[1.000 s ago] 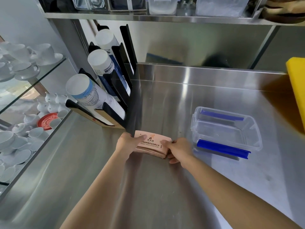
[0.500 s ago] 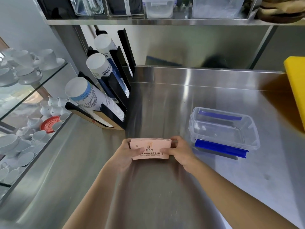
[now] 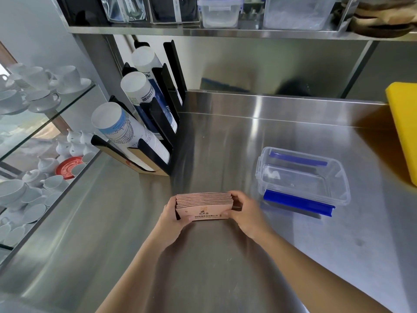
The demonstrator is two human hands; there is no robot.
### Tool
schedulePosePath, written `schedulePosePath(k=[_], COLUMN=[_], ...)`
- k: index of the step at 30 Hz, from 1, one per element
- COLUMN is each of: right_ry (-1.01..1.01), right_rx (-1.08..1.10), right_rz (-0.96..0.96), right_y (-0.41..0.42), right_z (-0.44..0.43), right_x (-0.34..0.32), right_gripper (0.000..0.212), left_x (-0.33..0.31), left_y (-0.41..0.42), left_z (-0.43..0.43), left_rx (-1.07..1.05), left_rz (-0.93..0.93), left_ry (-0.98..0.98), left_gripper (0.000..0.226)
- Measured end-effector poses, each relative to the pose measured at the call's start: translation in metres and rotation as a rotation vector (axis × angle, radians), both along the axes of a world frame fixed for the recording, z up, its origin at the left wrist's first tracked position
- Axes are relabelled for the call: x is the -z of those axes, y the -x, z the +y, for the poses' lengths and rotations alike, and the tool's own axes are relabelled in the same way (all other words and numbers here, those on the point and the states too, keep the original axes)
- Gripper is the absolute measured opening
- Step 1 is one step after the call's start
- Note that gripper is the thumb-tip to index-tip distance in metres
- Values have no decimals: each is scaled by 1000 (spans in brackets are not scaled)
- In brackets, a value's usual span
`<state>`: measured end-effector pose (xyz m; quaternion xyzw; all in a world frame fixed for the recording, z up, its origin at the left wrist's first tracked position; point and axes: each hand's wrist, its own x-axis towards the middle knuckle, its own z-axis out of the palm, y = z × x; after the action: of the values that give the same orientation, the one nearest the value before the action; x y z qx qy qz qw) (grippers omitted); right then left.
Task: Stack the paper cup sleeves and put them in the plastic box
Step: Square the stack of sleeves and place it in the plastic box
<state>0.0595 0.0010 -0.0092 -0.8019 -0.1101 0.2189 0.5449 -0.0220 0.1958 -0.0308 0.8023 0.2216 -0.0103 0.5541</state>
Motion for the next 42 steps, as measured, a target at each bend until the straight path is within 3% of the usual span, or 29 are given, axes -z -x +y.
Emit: schedulePosePath(k=[3,7,20,34,42], right_ry=[6,15,99,94,35], right_rx=[11,-15,-41,-1,77], right_rz=[-40,-72,-52,-54,-169], right_y=[2,2,4,13,4], right_z=[0,-2,-8,-14,-30], right_x=[-2,-3,-1,-2,-38], right_gripper=[43,42,36,51,40], left_x=[0,-12,-17,-21,-61], left_y=[3,3,10,13,-14], left_z=[3,0,8,-12,-44], left_rx=[1,-10,45,-30,34], left_rz=[15,-23,-12,-58,-173], left_ry=[-81,-40,-101,-64,-91], left_gripper=[46,40,45,42,33])
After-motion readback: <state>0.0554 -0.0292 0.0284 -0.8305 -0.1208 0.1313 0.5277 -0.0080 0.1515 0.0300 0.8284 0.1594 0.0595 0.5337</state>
